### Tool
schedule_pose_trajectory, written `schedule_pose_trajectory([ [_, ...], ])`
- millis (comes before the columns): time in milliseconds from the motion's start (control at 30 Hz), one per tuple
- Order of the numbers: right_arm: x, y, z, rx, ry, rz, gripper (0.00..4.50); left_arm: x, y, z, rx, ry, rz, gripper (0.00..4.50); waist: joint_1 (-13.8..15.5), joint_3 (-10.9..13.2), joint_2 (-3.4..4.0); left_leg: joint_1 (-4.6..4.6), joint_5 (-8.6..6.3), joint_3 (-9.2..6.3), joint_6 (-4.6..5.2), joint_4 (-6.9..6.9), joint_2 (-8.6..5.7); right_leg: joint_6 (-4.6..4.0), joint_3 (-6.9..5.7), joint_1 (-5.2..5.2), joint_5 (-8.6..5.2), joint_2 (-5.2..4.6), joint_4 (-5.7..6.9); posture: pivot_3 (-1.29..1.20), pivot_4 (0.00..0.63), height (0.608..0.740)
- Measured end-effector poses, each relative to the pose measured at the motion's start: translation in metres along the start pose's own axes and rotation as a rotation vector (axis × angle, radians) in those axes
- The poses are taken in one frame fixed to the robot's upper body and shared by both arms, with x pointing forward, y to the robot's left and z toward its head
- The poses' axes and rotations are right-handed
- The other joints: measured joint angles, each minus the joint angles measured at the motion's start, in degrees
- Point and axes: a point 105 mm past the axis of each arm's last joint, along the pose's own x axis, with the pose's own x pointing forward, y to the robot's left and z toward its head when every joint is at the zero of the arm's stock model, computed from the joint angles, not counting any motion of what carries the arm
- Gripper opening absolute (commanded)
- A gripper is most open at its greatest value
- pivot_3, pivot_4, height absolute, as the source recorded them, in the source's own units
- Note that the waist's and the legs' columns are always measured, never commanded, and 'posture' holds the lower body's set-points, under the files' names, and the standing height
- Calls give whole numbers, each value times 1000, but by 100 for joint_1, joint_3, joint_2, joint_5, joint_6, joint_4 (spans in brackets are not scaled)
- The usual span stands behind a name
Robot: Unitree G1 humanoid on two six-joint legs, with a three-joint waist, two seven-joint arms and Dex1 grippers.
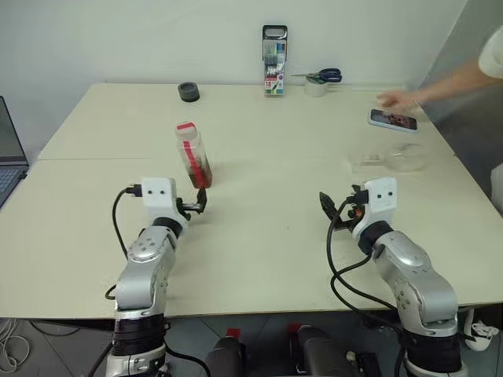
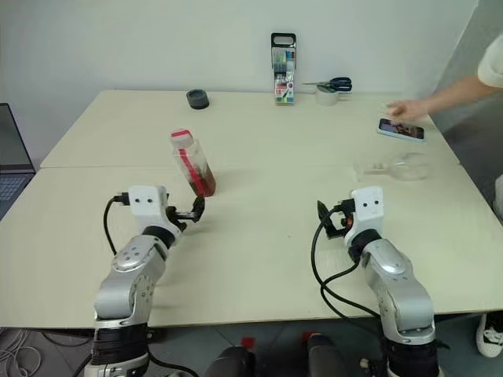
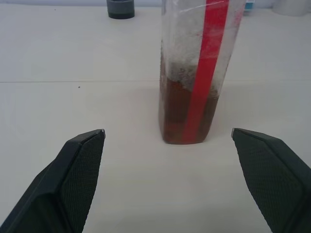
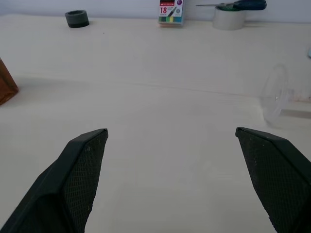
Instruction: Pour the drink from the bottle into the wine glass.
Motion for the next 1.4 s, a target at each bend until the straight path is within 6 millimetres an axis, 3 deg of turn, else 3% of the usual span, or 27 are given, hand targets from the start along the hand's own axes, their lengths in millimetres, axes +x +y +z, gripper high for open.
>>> schedule_pose_trajectory([
  [300, -6, -5, -3, 32, -6, -94, 4500, -8, 9, 5, -4, -20, 31, 4472, 2, 0, 0, 0, 0, 0, 0, 0, 1, 0, 1, 0, 0, 0, 0, 0, 150, 740],
  [800, -6, 3, -5, 33, -7, -74, 4500, -13, 15, 6, 3, -7, 36, 4472, 0, 0, 0, 0, 0, 0, 0, 0, 0, 0, 1, 1, 0, 1, -1, 0, 150, 740],
  [967, 0, 4, 5, 18, -34, -45, 4500, -13, 14, 10, 7, -15, 31, 4472, -1, 1, 1, 1, 0, 0, 0, -1, -1, 0, -1, 1, 0, 3, 0, 0, 150, 740],
  [1067, 7, 9, 24, -16, -75, 68, 4500, -11, 11, 13, 7, -24, 15, 4472, -2, 2, 2, 1, 0, 1, 0, 0, -4, 0, -2, 3, 0, 3, -2, 0, 150, 740],
  [1167, 10, 26, 44, 2, -107, 266, 4500, -8, 7, 19, 5, -41, -4, 4472, -3, 2, 2, 1, -1, 0, 1, -2, -4, 0, -4, 3, 0, 8, -4, 0, 150, 740],
  [1333, -9, 61, 72, 31, -62, 748, 4500, 3, 1, 28, 3, -57, -35, 4472, 0, 8, 7, 0, -13, 0, 26, 2, -7, -1, -12, 9, 0, 7, -8, 0, 150, 740],
  [1400, -13, 64, 78, 41, -57, 816, 4500, 5, -2, 30, 6, -63, -55, 4472, 0, 7, 6, 0, -13, 1, 26, 1, -6, -1, -12, 9, 0, 7, -8, 0, 150, 740],
])
